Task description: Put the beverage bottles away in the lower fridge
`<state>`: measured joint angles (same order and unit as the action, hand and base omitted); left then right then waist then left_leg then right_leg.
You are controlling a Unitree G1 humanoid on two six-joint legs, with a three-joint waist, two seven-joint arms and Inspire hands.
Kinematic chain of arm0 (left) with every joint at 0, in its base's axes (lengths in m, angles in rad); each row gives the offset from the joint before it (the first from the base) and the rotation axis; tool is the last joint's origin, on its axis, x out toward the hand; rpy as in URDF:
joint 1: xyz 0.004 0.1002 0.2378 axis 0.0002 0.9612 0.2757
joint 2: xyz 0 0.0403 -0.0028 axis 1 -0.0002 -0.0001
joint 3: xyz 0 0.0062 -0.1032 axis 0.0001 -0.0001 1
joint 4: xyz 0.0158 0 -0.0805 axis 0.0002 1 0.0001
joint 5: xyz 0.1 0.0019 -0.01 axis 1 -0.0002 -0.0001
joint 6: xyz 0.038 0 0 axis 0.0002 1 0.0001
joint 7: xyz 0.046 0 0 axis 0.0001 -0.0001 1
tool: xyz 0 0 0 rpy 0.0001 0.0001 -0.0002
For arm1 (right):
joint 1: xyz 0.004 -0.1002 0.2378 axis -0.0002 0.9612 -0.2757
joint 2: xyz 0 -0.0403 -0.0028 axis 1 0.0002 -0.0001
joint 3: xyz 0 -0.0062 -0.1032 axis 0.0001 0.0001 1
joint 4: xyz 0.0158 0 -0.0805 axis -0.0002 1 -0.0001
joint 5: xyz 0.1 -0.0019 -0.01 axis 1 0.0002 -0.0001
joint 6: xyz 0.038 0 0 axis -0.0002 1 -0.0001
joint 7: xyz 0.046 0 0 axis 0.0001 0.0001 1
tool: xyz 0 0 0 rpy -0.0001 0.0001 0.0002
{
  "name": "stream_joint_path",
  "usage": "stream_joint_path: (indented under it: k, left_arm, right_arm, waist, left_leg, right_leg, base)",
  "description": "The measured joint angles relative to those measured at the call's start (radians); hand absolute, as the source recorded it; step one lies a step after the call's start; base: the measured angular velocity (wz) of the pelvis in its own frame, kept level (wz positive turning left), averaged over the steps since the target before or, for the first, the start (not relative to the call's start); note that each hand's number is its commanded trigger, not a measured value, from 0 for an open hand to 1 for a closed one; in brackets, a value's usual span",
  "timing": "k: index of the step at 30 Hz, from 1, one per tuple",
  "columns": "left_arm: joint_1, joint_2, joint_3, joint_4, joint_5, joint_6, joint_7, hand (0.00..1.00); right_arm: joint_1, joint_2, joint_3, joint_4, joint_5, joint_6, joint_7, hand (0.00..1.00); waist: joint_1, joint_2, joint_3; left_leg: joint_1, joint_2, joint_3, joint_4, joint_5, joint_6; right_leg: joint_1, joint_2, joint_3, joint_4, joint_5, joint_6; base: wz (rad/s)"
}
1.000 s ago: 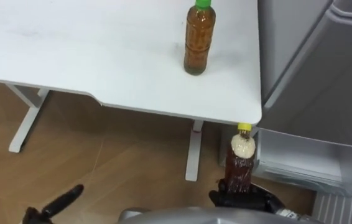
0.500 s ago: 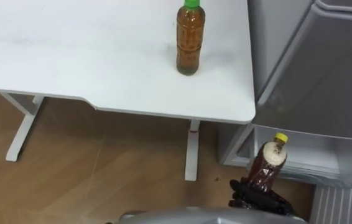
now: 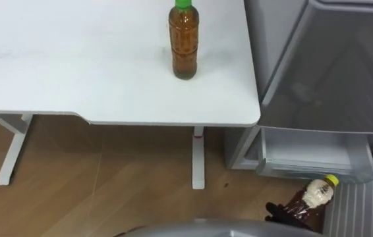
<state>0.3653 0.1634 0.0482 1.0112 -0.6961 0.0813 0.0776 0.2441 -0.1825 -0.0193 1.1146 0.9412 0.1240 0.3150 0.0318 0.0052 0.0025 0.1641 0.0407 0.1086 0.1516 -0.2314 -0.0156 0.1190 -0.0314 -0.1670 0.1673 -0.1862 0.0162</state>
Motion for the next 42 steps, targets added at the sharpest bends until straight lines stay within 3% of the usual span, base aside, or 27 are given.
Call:
stream_joint_path:
  k: [6, 13, 18, 25, 33, 37, 42]
  left_arm:
    - [0.0, -0.004, -0.002, 0.007, 0.001, 0.002, -0.007, 0.0]
    - [0.003, -0.004, -0.012, 0.01, 0.046, 0.009, -0.023, 0.0]
    - [0.013, -0.005, -0.012, 0.009, 0.074, 0.022, -0.021, 0.0]
    - [0.046, -0.016, -0.004, 0.009, 0.144, 0.025, -0.022, 0.0]
    - [0.041, -0.016, -0.006, -0.003, 0.297, 0.065, -0.052, 0.0]
    - [0.037, -0.009, -0.012, -0.021, 0.318, 0.072, -0.071, 0.0]
    - [0.017, -0.005, -0.012, -0.022, 0.321, 0.083, -0.083, 0.0]
  right_arm:
    - [0.002, 0.023, 0.004, 0.032, 0.213, 0.011, -0.014, 1.0]
    - [0.0, 0.029, 0.014, 0.035, 0.33, 0.019, -0.036, 1.0]
    - [-0.013, 0.028, 0.009, -0.011, 0.441, 0.019, -0.093, 1.0]
    - [-0.067, 0.027, -0.037, -0.073, 0.506, 0.016, -0.118, 1.0]
    - [-0.124, -0.002, -0.053, -0.11, 0.52, 0.008, -0.138, 1.0]
    - [-0.165, -0.032, -0.053, -0.094, 0.523, 0.009, -0.139, 1.0]
    - [-0.259, -0.041, -0.102, -0.057, 0.526, 0.009, -0.14, 1.0]
  waist:
    - [0.004, 0.004, -0.0008]
    - [0.006, 0.007, -0.002]
    - [0.004, 0.026, -0.0023]
    - [0.005, 0.039, 0.0016]
    - [-0.001, 0.042, 0.0]
    - [-0.005, 0.044, 0.0006]
    - [-0.003, 0.041, 0.0021]
  left_leg:
    - [0.002, 0.0, 0.001, -0.007, 0.0, 0.0]
    - [0.002, 0.0, 0.002, -0.007, 0.0, 0.0]
    - [0.006, -0.001, 0.002, 0.0, 0.0, 0.0]
    - [0.003, -0.001, -0.005, 0.011, 0.0, 0.0]
    - [-0.048, -0.006, -0.039, 0.037, 0.0, 0.0]
    - [-0.068, -0.011, -0.058, 0.049, 0.001, 0.0]
    - [-0.124, -0.014, -0.065, 0.059, 0.001, 0.002]
  right_leg:
    - [-0.003, 0.001, 0.0, 0.001, 0.0, 0.0]
    - [-0.003, 0.001, 0.0, 0.0, 0.0, 0.0]
    - [0.01, 0.001, -0.001, 0.001, 0.0, 0.0]
    - [0.01, -0.001, -0.003, 0.0, -0.001, 0.0]
    - [-0.017, -0.008, -0.037, 0.005, -0.004, -0.001]
    - [-0.023, -0.014, -0.06, 0.006, -0.004, -0.001]
    - [-0.079, -0.018, -0.067, 0.015, -0.003, -0.001]
  base:
    - [0.0]
    - [0.0]
    - [0.0]
    - [0.03]
    - [0.12]
    - [0.17]
    - [0.03]
